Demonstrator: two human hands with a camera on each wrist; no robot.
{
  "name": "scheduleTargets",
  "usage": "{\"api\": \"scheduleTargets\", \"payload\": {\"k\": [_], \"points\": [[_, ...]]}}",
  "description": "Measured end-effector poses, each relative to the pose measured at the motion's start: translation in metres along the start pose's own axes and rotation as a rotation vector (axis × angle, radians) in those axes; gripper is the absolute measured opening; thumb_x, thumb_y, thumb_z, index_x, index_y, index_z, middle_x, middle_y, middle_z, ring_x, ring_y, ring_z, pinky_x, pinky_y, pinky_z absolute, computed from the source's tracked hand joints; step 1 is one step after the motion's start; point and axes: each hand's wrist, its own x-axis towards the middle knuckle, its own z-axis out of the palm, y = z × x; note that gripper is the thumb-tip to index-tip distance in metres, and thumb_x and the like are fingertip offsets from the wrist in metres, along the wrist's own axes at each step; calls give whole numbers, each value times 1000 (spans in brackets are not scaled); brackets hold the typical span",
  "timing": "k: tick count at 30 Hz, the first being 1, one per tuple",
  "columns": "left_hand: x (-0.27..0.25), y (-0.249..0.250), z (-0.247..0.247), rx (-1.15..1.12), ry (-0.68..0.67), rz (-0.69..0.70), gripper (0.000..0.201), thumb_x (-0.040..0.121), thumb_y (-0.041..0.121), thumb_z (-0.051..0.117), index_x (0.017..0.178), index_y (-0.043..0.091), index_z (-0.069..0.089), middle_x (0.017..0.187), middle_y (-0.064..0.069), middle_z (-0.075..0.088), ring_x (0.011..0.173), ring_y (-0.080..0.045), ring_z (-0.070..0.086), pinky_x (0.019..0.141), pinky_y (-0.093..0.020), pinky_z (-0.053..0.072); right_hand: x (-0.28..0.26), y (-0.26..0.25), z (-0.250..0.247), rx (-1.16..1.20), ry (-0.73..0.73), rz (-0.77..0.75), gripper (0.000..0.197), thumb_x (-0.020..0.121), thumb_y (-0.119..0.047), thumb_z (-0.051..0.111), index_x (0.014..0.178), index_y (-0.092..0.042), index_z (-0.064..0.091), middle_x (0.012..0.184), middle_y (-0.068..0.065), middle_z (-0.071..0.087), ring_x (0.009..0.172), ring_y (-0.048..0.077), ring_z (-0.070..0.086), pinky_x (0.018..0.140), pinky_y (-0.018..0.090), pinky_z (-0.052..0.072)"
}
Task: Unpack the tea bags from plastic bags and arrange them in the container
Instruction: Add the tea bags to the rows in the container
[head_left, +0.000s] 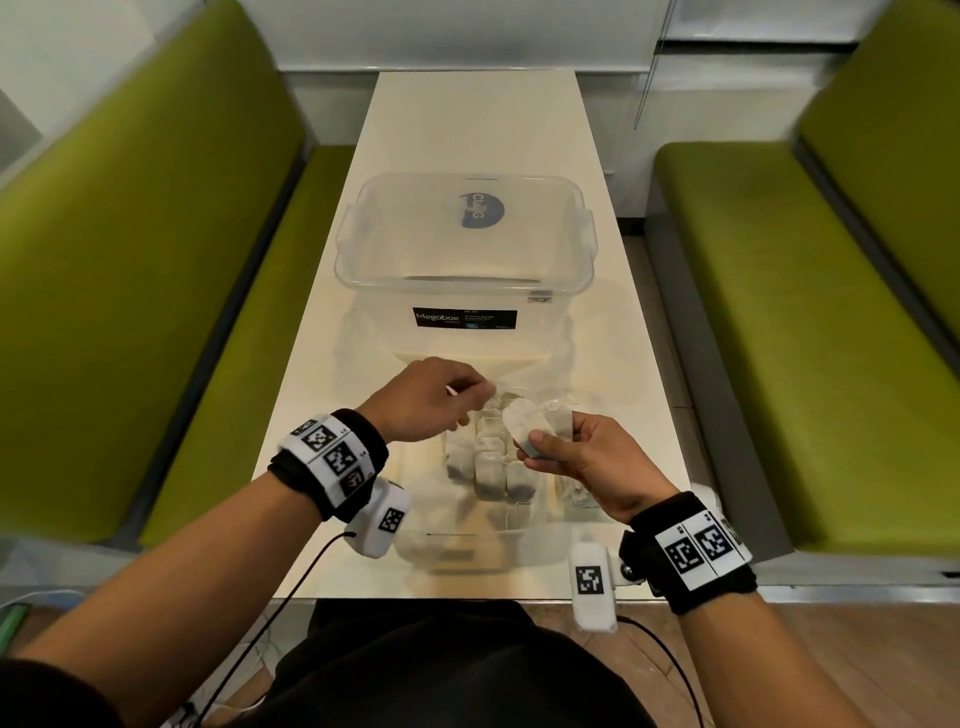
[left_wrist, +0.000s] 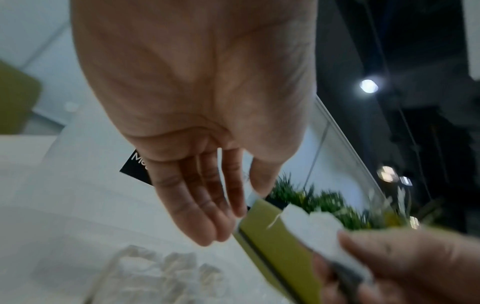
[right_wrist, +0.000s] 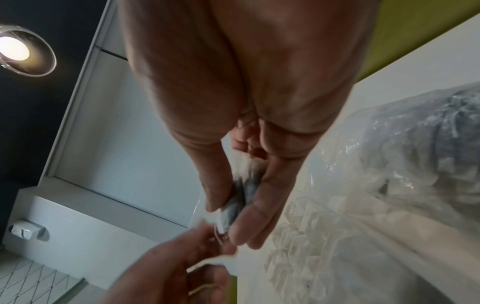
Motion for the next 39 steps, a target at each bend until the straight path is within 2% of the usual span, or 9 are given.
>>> {"api": "scheduleTargets", "payload": {"k": [2,5,8,11,16,21,26,31,39], "points": [[-7,11,-4,-234,-89,-19,33,99,45,60,115,18,72,103,4,75,81,-14,74,74,-29,61,0,-1,2,-17,-25,-16,31,87,-8,75,114,5,70,103,19,77,98,28,75,83,30,62],[-14,16,-6,-288,-168,21,32,96,30,69,123,12,69,107,-6,74,80,-14,72,72,-26,60,-1,-2,8,-47,-74,-42,42,80,-16,78,118,2,70,106,17,77,97,25,74,82,29,60],[-15,14,-7,-273,-157,48,23,94,19,73,114,9,72,96,-10,76,74,-12,70,76,-29,61,-1,-1,11,-69,-93,-62,37,86,-6,76,122,-1,69,112,21,75,99,25,73,83,29,60],[-15,14,-11,-256,-112,44,16,92,18,75,105,9,73,83,-3,75,69,-11,68,76,-31,61,1,2,9,-114,-94,-54,32,87,0,75,119,2,70,115,21,75,100,24,72,88,31,60],[-18,12,-24,-78,-52,53,14,94,26,73,103,16,73,81,5,75,68,-5,68,69,-18,56,8,11,0,-72,46,37,23,95,6,62,115,-1,70,117,23,73,108,30,73,93,28,59],[-20,-8,-23,249,-63,52,13,95,32,70,103,23,73,88,17,68,77,1,64,69,-16,49,6,12,-10,-44,83,49,20,100,1,57,115,-4,69,116,19,74,110,28,73,93,26,59],[-19,-26,-4,422,-221,36,15,96,31,67,106,21,72,93,14,65,84,-8,62,79,-25,49,3,9,-13,-67,100,21,17,103,-5,56,108,-6,72,116,13,75,106,24,75,91,25,59],[-12,-34,16,452,-332,14,14,95,31,68,106,23,72,100,10,71,85,-10,62,74,-23,44,2,5,-11,-95,104,12,19,105,-10,55,106,-6,73,120,4,74,104,21,75,92,24,58],[2,-35,27,535,-276,-22,15,96,29,65,107,20,70,109,2,71,88,-14,58,79,-28,46,2,1,-12,-89,121,10,17,101,-5,58,111,-3,73,125,4,72,105,23,75,100,30,55]]}}
